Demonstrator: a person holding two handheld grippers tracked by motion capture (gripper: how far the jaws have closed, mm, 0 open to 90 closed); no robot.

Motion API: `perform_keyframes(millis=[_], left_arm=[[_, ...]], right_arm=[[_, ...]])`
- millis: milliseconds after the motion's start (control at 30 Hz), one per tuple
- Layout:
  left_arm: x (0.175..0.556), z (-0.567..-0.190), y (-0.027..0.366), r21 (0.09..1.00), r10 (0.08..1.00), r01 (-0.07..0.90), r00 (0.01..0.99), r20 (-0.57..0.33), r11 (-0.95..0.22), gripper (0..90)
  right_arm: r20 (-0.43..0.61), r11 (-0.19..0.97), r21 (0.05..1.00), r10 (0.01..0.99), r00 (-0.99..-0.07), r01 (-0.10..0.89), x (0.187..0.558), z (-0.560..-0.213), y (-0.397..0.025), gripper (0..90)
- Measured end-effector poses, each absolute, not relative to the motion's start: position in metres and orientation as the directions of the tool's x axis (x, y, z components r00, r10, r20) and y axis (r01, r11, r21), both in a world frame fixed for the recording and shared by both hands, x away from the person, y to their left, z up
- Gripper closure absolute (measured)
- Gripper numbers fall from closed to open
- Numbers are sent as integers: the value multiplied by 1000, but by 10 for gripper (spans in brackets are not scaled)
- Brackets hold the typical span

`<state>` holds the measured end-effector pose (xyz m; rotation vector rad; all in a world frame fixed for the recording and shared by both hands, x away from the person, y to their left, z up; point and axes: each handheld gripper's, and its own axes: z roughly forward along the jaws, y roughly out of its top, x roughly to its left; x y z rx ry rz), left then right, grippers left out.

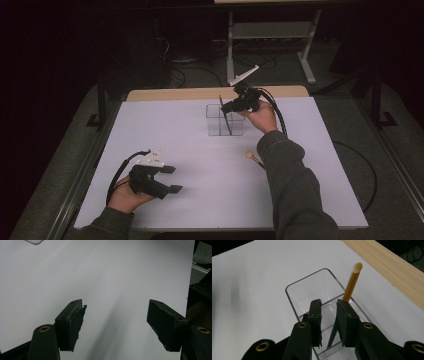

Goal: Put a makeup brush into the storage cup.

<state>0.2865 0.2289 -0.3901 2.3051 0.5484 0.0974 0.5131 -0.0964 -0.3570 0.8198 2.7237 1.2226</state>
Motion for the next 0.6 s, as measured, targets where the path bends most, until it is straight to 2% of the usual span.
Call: perform_keyframes(millis=[33, 100, 600], left_arm=[[286, -390, 229, 693, 414, 357, 905, -92, -626, 287], [286, -391, 228, 690, 420, 371, 901, -106, -622, 287], [287, -392, 228, 690, 416, 361, 904, -95, -628, 283]], right_arm=[[195, 534, 705, 486, -852, 466, 511, -356, -96, 718], [162, 555, 706, 477, -864, 440, 513, -357, -98, 716], [180, 542, 709, 479, -859, 450, 500, -352, -107, 691]])
